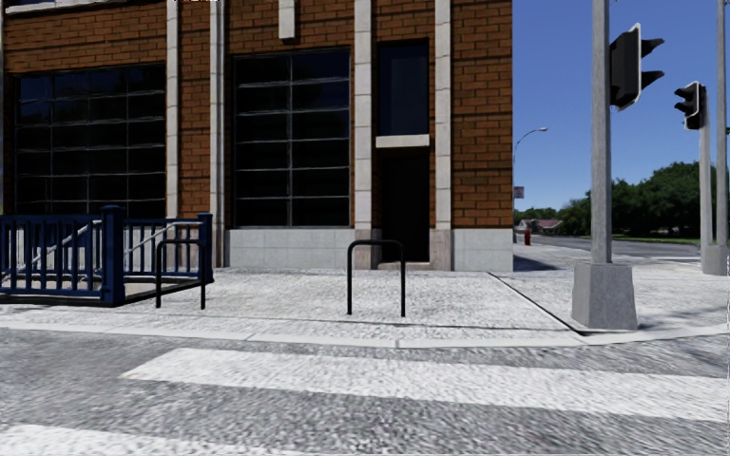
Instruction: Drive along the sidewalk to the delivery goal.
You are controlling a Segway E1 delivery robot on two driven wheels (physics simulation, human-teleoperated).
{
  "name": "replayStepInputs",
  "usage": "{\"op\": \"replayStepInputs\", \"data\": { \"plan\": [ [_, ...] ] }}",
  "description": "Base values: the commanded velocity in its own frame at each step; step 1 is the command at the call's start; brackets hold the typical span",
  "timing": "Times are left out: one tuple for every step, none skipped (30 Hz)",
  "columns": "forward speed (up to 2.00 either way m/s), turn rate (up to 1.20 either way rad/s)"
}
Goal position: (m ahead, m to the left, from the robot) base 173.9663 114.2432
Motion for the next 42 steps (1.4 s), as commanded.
{"op": "replayStepInputs", "data": {
  "plan": [
    [2.00,0.26],
    [2.00,0.15],
    [2.00,0.15],
    [2.00,0.15],
    [2.00,0.15],
    [2.00,0.31],
    [2.00,0.60],
    [2.00,0.60],
    [2.00,0.78],
    [2.00,0.82],
    [2.00,0.41],
    [2.00,0.00],
    [2.00,0.00],
    [2.00,0.00],
    [2.00,0.00],
    [2.00,0.00],
    [2.00,0.00],
    [2.00,0.00],
    [2.00,0.00],
    [2.00,0.00],
    [2.00,0.03],
    [2.00,0.49],
    [2.00,1.20],
    [2.00,1.20],
    [2.00,1.20],
    [2.00,1.20],
    [2.00,1.20],
    [2.00,1.20],
    [2.00,1.20],
    [2.00,1.20],
    [2.00,1.20],
    [2.00,1.20],
    [2.00,1.00],
    [2.00,0.00],
    [2.00,0.00],
    [2.00,0.00],
    [2.00,0.00],
    [2.00,0.00],
    [2.00,0.00],
    [2.00,0.00],
    [2.00,0.00],
    [2.00,0.00]
  ]
}}
